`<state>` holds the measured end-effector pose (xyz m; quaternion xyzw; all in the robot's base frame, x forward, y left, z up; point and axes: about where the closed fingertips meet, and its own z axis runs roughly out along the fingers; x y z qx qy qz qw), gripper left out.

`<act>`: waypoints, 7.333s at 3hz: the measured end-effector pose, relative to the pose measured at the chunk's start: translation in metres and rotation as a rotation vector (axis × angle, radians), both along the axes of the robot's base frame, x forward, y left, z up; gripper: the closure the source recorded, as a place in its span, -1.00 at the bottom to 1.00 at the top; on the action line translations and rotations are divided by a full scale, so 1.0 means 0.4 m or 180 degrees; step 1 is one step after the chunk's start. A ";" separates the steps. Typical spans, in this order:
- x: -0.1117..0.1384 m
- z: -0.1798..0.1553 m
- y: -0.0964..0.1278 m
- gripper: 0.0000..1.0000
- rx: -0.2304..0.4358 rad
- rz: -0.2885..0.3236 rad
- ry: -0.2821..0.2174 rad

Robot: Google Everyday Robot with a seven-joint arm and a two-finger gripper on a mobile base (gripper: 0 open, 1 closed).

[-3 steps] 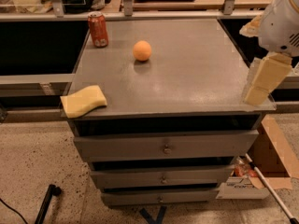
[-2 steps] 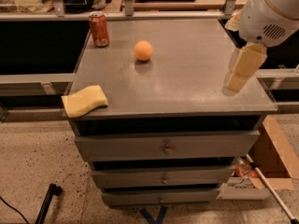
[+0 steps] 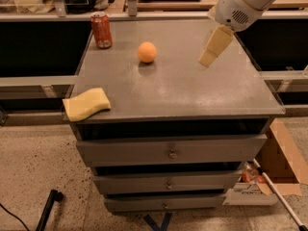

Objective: Move orange near sponge

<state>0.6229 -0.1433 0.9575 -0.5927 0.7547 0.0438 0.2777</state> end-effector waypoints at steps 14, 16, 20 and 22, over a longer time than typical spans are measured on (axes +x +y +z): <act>0.393 -0.296 0.361 -0.10 0.1640 0.0185 0.0265; 0.423 -0.337 0.396 0.32 0.1658 0.0191 0.0316; 0.348 -0.193 0.489 1.00 0.1896 0.0860 0.0138; 0.213 -0.194 0.568 1.00 0.1846 0.1491 0.0500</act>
Offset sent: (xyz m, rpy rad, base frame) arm 0.0252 0.0201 0.0062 0.1086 -0.0452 0.0018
